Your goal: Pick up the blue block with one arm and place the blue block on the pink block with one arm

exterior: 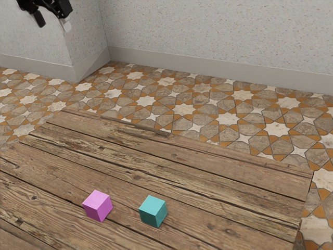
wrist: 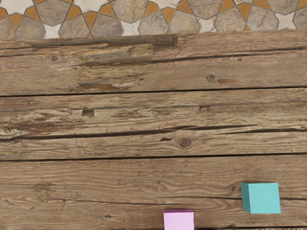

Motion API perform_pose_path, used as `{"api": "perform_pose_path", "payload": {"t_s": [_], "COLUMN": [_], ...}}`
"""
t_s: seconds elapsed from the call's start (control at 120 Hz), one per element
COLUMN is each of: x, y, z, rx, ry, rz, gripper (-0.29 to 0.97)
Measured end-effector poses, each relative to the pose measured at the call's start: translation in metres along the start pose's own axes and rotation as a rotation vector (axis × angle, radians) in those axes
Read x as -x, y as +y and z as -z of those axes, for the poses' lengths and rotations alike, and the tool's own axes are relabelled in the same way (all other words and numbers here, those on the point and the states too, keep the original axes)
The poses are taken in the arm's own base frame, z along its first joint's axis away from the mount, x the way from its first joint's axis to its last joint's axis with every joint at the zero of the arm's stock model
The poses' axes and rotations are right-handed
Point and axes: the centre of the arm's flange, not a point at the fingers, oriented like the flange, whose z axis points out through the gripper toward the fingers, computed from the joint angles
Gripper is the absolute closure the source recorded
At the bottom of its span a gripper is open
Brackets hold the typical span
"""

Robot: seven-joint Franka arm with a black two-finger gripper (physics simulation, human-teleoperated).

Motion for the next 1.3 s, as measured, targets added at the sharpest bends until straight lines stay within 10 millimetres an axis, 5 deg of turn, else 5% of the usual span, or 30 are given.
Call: {"api": "perform_pose_path", "payload": {"t_s": [0.217, 0.317, 0.458, 0.625, 0.817, 1.142, 1.3], "x": [-0.019, -0.024, -0.02, -0.015, -0.005, 0.013, 0.018], "y": [0.024, 0.032, 0.073, 0.116, 0.162, 0.175, 0.187], "z": [-0.022, -0.085, -0.175, -0.243, -0.292, -0.381, -0.402], "rx": [0.002, 0.009, 0.027, 0.062, 0.086, 0.091, 0.104], "ry": [-0.012, -0.094, -0.146, -0.12, -0.096, -0.091, -0.083], "rz": [-0.044, -0.065, -0.143, -0.191, -0.21, -0.15, -0.133], "gripper": [0.02, 0.02, 0.02, 0.02, 0.02, 0.02, 0.02]}}
